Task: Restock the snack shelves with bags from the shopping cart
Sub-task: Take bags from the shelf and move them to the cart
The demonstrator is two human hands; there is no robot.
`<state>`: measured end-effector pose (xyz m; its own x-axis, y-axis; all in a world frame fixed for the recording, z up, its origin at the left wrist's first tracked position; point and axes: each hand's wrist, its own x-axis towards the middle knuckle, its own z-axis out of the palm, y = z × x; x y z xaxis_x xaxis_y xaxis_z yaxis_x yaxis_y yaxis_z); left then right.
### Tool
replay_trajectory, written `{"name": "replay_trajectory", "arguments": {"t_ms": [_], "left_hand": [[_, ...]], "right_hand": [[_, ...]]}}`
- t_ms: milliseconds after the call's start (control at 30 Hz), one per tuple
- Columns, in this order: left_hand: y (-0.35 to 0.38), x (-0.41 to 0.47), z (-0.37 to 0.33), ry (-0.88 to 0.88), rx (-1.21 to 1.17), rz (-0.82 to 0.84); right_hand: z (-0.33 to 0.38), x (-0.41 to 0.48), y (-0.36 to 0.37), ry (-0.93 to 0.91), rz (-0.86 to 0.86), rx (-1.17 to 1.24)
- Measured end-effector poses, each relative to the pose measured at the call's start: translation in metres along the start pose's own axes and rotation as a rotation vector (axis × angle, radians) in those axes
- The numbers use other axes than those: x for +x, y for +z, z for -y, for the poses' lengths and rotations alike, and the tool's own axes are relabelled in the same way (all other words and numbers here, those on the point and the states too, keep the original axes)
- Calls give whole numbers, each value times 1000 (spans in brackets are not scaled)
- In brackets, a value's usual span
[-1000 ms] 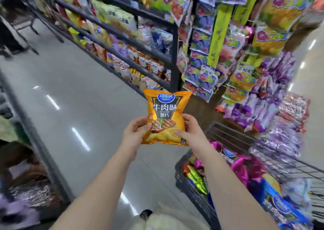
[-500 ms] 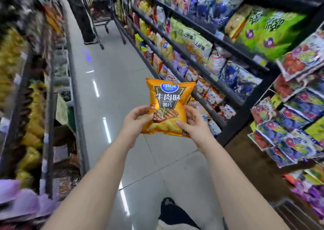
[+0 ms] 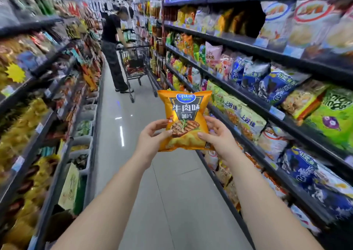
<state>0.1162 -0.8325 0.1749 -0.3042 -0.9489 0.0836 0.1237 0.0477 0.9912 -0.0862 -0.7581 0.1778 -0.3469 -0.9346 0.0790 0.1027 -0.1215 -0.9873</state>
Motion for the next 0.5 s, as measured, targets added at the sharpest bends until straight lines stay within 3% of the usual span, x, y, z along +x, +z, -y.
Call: {"name": "replay_trajectory", "arguments": {"t_ms": [500], "left_hand": [[-39, 378, -34, 236, 132, 161]], "right_hand": [[34, 346, 67, -155, -110, -32]]}}
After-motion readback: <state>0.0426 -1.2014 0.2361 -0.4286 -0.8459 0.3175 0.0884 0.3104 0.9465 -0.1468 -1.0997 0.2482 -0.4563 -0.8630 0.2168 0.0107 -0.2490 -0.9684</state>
